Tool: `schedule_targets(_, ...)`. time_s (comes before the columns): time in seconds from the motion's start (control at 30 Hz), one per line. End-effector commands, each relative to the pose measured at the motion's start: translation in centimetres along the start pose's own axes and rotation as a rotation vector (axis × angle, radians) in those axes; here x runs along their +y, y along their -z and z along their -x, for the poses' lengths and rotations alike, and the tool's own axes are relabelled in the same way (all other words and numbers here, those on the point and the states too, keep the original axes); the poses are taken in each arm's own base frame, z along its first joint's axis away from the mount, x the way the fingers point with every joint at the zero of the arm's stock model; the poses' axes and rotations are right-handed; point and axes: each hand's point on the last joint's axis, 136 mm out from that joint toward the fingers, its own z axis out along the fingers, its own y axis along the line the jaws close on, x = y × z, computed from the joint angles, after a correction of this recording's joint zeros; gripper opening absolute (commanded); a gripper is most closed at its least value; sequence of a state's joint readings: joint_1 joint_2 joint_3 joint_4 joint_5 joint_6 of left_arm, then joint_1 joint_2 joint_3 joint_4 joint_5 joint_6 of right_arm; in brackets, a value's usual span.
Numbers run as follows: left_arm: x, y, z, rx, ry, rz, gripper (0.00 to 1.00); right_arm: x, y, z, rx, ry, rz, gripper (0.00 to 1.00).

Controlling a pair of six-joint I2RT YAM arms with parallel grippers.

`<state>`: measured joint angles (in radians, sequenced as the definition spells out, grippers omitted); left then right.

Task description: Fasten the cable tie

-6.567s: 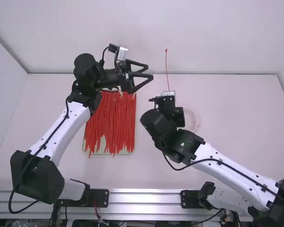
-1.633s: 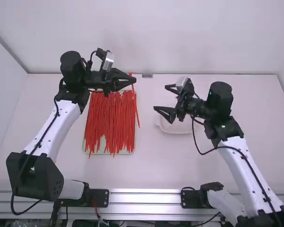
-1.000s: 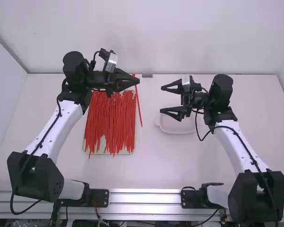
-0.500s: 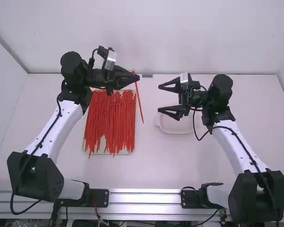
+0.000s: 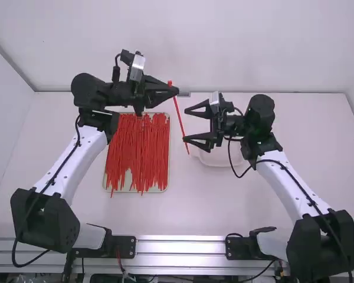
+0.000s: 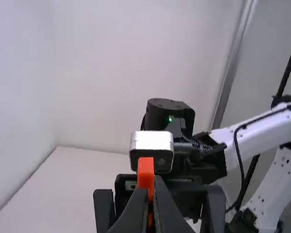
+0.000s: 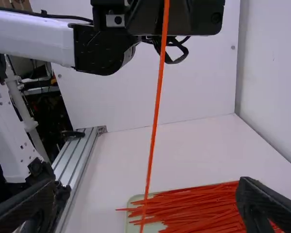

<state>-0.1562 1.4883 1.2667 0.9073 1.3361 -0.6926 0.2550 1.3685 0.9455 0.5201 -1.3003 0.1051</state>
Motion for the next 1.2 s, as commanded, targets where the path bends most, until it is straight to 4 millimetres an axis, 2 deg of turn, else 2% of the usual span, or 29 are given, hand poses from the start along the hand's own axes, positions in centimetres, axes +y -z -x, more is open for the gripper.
schedule_targets(0.0,0.1,0.0,0.8,-0.034,0.086,0.029,0.01,0.2,-0.5,-0.1,0.001,-0.006,0.003,0.99)
schedule_targets(0.07,-0.2,-0.4,0.7,-0.030,0.088,0.015,0.01,0.3,-0.8,-0.2,0.003,-0.013,0.000,0.99)
schedule_targets(0.17,-0.5,-0.8,0.5,-0.025,0.088,-0.001,0.02,0.6,-1.0,-0.2,0.003,-0.010,0.013,0.81)
schedule_targets(0.2,-0.6,-0.8,0.5,-0.026,0.089,-0.002,0.01,0.6,-1.0,-0.2,0.003,-0.009,0.015,0.69)
schedule_targets(0.23,-0.6,-0.8,0.5,-0.026,0.089,-0.002,0.01,0.6,-1.1,-0.2,0.004,-0.009,0.016,0.68)
schedule_targets(0.27,-0.5,-0.8,0.6,-0.028,0.089,0.001,0.01,0.7,-1.1,-0.2,0.004,-0.010,0.018,0.59)
schedule_targets(0.3,-0.5,-0.8,0.6,-0.028,0.088,0.002,0.02,0.7,-1.1,-0.2,0.004,-0.010,0.018,0.46)
schedule_targets(0.33,-0.5,-0.8,0.5,-0.028,0.089,0.001,0.01,0.7,-1.1,-0.2,0.004,-0.012,0.017,0.38)
schedule_targets(0.37,-0.5,-0.8,0.5,-0.028,0.089,0.001,0.01,0.6,-1.0,-0.2,0.004,-0.024,0.015,0.21)
schedule_targets(0.4,-0.5,-0.8,0.5,-0.027,0.091,0.001,0.01,0.5,-0.9,-0.2,0.003,-0.036,0.010,0.00)
schedule_targets(0.5,-0.4,-0.8,0.5,-0.027,0.092,0.004,0.02,0.1,-0.4,-0.2,0.002,-0.036,-0.002,0.00)
schedule_targets(0.6,-0.4,-0.8,0.5,-0.028,0.088,0.003,0.22,-0.2,0.0,-0.1,0.001,-0.039,-0.015,0.00)
schedule_targets(0.63,-0.6,-0.9,0.6,-0.031,0.079,0.001,0.46,-0.3,0.1,-0.1,0.000,-0.038,-0.020,0.00)
schedule_targets(0.67,-0.6,-0.9,0.8,-0.039,0.066,0.002,0.55,-0.4,0.0,-0.1,-0.002,-0.034,-0.024,0.00)
schedule_targets(0.77,-0.1,-0.6,1.6,-0.074,0.041,0.035,0.73,-0.4,-0.3,0.3,-0.011,-0.023,-0.032,0.00)
schedule_targets(0.9,0.2,-0.7,2.6,-0.124,0.020,0.066,0.90,-0.8,-0.1,1.5,-0.044,-0.003,-0.063,0.00)
schedule_targets(1.17,-0.9,-0.6,4.8,-0.177,-0.077,0.055,0.91,-1.7,0.1,3.8,-0.119,-0.013,-0.129,0.00)
